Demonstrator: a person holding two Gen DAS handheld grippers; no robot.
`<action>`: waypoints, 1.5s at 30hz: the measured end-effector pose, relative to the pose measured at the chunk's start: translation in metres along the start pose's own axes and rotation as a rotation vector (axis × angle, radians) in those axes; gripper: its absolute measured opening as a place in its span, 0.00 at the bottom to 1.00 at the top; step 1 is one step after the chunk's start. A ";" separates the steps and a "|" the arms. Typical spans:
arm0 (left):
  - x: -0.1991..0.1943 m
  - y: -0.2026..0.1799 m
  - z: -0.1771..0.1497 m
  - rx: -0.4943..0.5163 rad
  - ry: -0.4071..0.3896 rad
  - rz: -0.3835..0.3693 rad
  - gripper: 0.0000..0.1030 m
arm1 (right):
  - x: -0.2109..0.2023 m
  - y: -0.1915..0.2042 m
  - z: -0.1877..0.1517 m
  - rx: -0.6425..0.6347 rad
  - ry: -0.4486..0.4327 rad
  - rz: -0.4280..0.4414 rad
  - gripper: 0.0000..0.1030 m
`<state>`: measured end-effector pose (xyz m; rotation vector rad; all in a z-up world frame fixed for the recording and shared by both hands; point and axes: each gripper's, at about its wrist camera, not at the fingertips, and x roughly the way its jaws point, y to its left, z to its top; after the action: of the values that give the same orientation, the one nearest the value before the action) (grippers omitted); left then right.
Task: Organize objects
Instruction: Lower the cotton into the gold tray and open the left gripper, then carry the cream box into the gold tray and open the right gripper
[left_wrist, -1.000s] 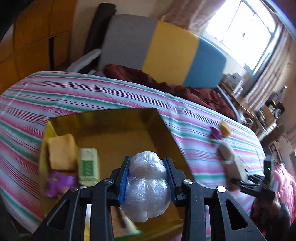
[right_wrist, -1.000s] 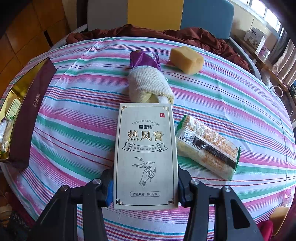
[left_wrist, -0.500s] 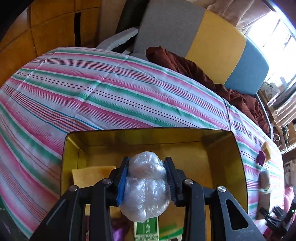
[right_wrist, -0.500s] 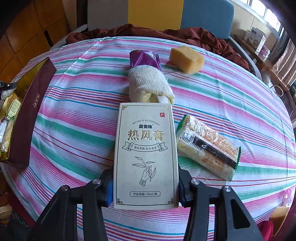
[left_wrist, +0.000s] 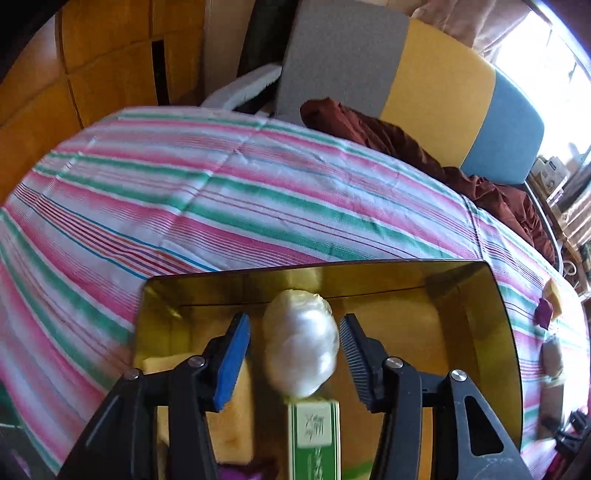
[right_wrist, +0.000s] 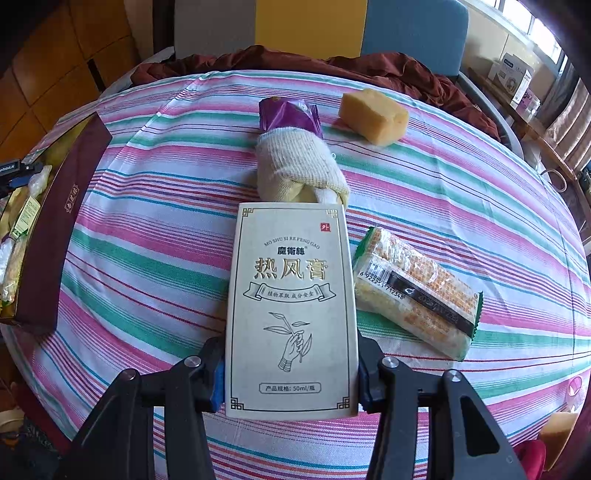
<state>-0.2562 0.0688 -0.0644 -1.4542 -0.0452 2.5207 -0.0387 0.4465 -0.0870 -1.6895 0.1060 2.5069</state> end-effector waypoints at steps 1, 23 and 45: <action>-0.008 0.000 -0.003 0.000 -0.015 0.004 0.50 | 0.000 0.000 0.000 0.000 0.000 0.000 0.50; -0.160 -0.043 -0.133 0.114 -0.334 0.059 0.57 | -0.002 0.003 -0.002 -0.037 -0.016 -0.040 0.50; -0.157 -0.018 -0.174 0.090 -0.285 0.048 0.58 | -0.074 0.083 0.023 -0.073 -0.162 0.095 0.49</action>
<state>-0.0279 0.0376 -0.0165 -1.0674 0.0545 2.7111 -0.0437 0.3625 -0.0103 -1.5319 0.0830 2.7379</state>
